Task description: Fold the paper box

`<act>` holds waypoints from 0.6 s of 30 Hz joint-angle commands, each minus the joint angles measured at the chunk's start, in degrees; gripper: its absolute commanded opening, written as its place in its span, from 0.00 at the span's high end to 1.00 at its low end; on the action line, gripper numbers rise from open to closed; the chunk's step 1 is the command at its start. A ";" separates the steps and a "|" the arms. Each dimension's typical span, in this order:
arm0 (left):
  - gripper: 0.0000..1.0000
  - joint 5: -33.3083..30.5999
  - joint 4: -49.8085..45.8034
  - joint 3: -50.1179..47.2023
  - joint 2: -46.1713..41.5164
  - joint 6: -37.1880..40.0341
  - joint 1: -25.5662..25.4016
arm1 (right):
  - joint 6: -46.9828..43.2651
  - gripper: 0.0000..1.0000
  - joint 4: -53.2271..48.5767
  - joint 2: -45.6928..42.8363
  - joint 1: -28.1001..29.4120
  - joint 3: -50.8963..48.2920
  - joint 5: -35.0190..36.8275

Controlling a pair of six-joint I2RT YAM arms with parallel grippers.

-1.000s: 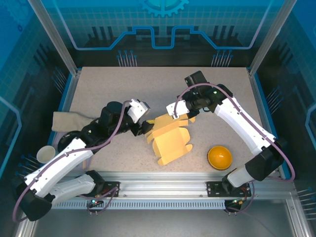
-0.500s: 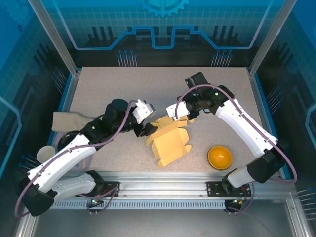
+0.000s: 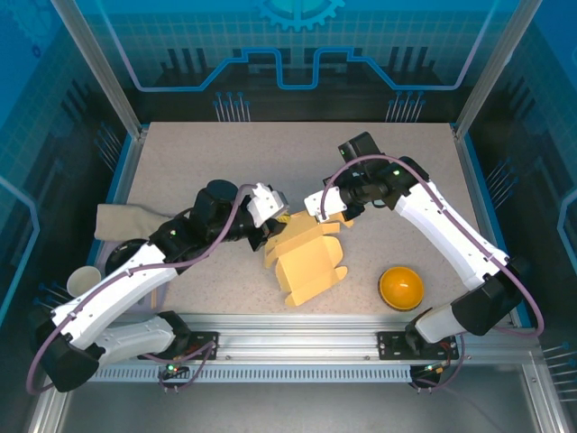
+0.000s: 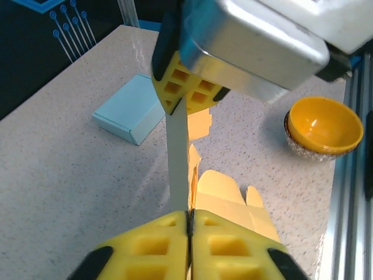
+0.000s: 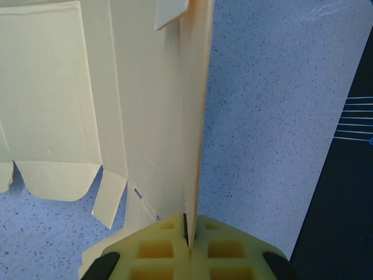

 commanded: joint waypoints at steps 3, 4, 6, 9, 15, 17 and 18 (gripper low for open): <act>1.00 -3.49 3.74 -0.19 -0.72 0.19 -0.31 | 0.22 1.00 -1.36 -1.63 0.95 -0.58 -2.18; 1.00 -3.90 3.95 -0.42 -0.77 0.13 -0.35 | 0.55 1.00 -1.24 -1.57 0.93 -0.59 -2.14; 0.89 -5.22 4.09 -0.69 -0.67 -0.78 -0.38 | 1.89 1.00 -1.01 -1.31 0.71 -0.15 -2.14; 0.46 -9.43 5.97 -2.78 -2.47 -4.75 -0.08 | 4.16 1.00 -0.22 -0.81 -0.59 -0.27 -2.53; 0.38 -10.22 12.14 -15.24 -11.93 -32.88 11.65 | 9.28 1.00 5.13 -0.37 -4.32 -3.92 -2.63; 0.38 -8.01 13.16 -20.92 -15.74 -40.04 14.38 | 11.07 1.00 6.46 0.18 -6.07 -4.82 -3.59; 0.38 -7.28 14.01 -24.04 -18.04 -41.90 14.64 | 11.53 1.00 6.87 0.40 -6.76 -5.21 -3.97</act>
